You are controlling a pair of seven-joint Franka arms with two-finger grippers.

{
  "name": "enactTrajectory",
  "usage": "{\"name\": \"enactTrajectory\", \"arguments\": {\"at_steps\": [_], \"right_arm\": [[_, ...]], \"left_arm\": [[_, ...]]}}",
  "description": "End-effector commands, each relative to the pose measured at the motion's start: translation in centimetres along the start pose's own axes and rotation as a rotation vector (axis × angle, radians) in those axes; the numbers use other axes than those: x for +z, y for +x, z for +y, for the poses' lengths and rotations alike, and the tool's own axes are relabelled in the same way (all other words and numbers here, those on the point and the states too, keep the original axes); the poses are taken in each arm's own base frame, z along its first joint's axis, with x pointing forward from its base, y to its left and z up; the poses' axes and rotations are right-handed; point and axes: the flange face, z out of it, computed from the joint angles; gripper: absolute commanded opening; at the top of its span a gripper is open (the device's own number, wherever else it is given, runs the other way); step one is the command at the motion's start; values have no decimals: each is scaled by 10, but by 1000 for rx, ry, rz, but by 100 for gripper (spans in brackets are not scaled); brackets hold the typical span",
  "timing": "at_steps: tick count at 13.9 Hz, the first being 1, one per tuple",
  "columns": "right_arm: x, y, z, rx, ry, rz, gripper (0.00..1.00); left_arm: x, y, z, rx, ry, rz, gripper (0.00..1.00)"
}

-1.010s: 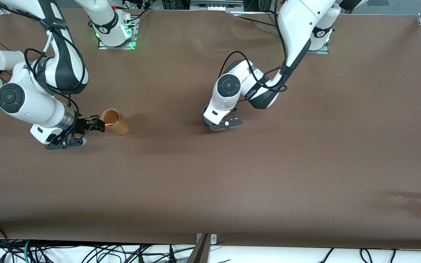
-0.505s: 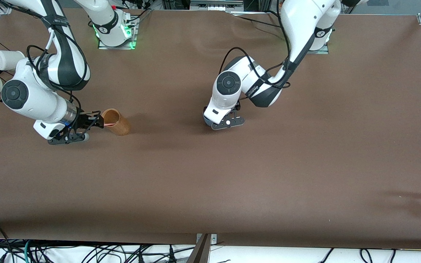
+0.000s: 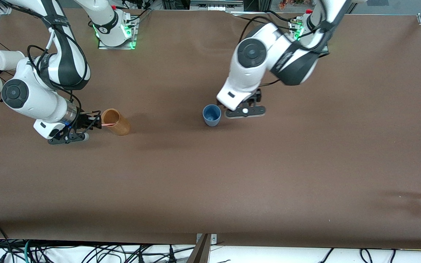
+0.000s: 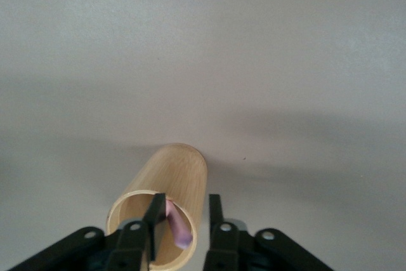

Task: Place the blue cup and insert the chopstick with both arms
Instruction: 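Release the blue cup and raise the left gripper while the right gripper grasps the stick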

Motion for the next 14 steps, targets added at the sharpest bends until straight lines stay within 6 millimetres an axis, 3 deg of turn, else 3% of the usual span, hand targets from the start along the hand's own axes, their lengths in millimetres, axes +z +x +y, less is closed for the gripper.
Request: {"name": "enactTrajectory", "arguments": {"at_steps": [1, 5, 7, 9, 11, 14], "right_arm": [[-4, -8, -2, 10, 11, 16, 18], [-7, -7, -2, 9, 9, 25, 1], [-11, -6, -2, 8, 9, 31, 0], [-26, -3, -3, -2, 7, 54, 0], [-47, -3, -4, -7, 8, 67, 0], [-90, -7, -9, -17, 8, 88, 0]], "left_arm": [[-58, 21, -51, 46, 28, -14, 100], [-127, 38, -123, 81, 33, -53, 100], [-154, 36, -159, 112, 9, -22, 100], [-159, 29, -193, 183, 31, -18, 100], [-161, 29, -247, 142, 26, -17, 100], [-153, 21, -299, 75, 7, 106, 100]]}}
